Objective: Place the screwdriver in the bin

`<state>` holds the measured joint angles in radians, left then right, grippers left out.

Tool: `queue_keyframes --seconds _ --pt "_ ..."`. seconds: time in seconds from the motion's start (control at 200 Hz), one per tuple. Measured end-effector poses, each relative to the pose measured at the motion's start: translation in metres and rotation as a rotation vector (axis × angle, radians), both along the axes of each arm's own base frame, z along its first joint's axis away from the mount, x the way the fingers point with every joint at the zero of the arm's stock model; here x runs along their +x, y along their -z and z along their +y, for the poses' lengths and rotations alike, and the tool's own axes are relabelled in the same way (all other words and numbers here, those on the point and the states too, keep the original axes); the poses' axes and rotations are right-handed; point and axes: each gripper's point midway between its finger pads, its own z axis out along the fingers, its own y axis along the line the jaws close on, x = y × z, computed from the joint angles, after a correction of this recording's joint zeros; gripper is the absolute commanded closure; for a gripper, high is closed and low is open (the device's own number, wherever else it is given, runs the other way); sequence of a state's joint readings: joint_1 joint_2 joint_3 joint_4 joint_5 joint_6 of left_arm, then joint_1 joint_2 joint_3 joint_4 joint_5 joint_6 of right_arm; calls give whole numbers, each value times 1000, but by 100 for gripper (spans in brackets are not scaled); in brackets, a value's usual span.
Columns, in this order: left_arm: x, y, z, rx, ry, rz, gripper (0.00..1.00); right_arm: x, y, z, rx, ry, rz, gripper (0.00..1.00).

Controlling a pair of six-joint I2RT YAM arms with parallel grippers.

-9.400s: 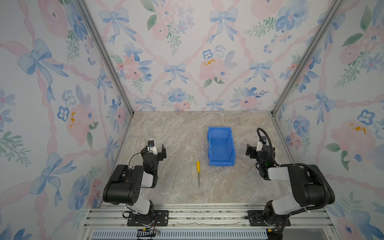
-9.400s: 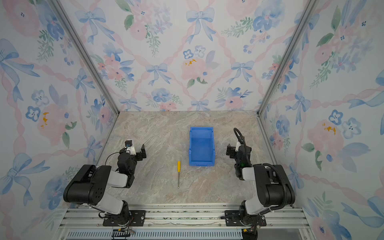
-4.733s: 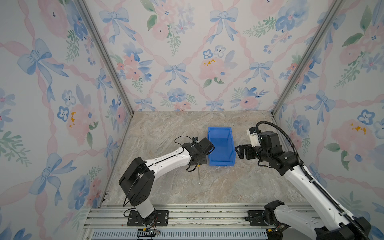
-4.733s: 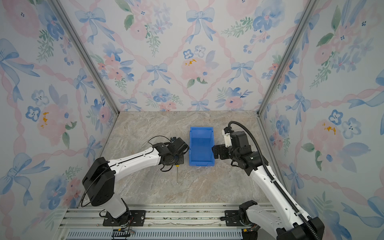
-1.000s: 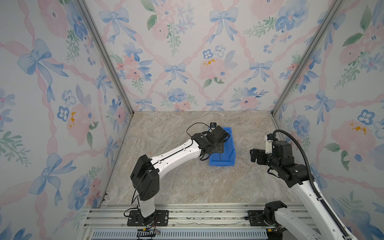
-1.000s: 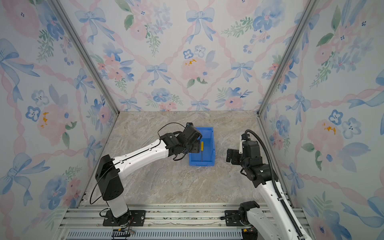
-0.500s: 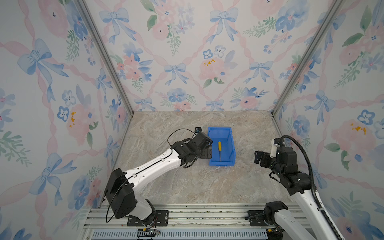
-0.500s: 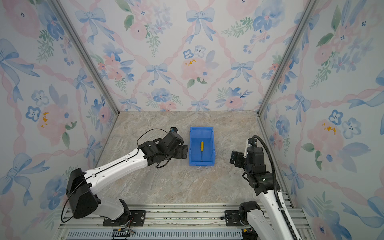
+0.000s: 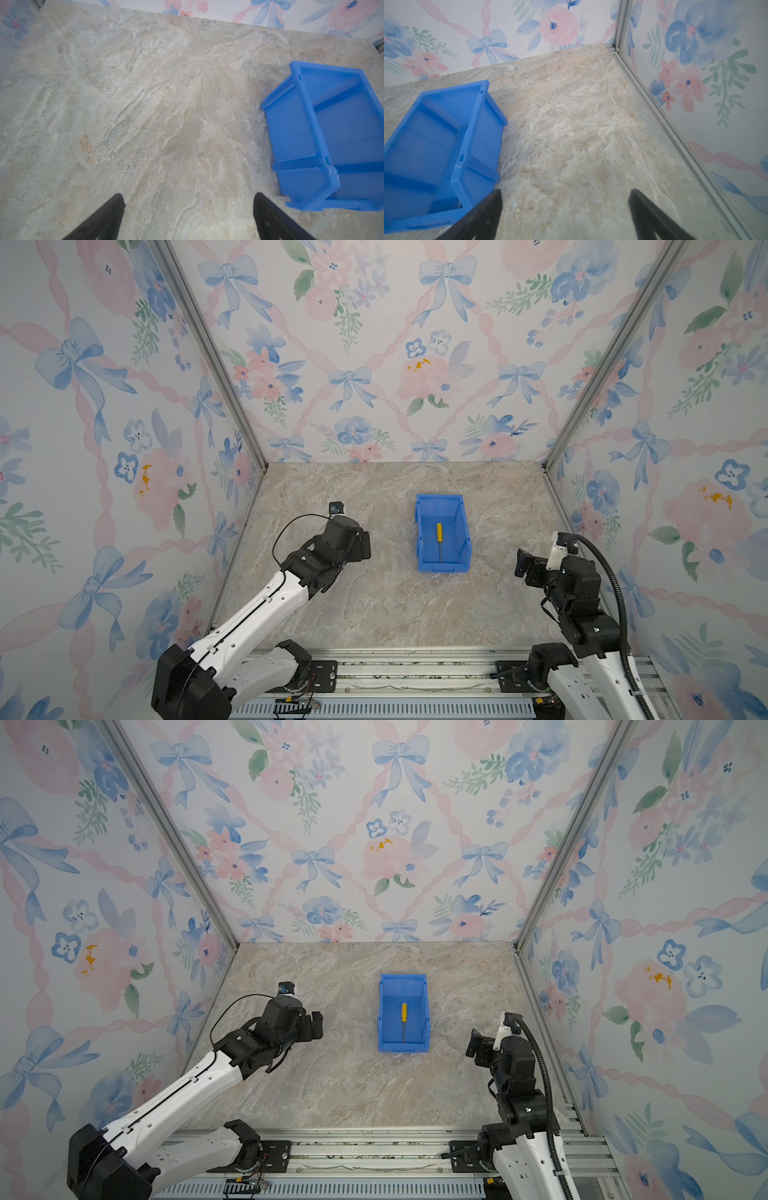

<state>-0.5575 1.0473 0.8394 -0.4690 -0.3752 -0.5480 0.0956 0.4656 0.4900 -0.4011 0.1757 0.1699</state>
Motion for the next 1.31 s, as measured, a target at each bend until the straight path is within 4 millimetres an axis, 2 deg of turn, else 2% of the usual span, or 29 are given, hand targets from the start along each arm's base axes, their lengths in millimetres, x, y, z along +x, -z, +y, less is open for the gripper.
queue_keyframes --seconds 0.18,0.34,0.425,0.61,0.765,1.0,1.305 --pt "0 13 26 51 -88 -9 3 1 7 0 -44 -23 13 3" --pt "-8 47 51 155 -133 32 2 3 14 0 -67 -32 18 3" --pt "-11 59 59 199 -134 42 2 2 22 -2 -82 -27 28 3" --pt "-15 62 74 272 -125 -48 3 2 36 -6 -105 -11 39 3" --pt "-19 61 84 312 -94 -201 2 5 55 -7 -113 -6 61 3" --pt "-29 86 112 333 -144 -295 3 9 73 -9 -119 4 69 3" --pt "-12 93 113 312 -129 -296 2 19 80 -10 -125 18 51 3"
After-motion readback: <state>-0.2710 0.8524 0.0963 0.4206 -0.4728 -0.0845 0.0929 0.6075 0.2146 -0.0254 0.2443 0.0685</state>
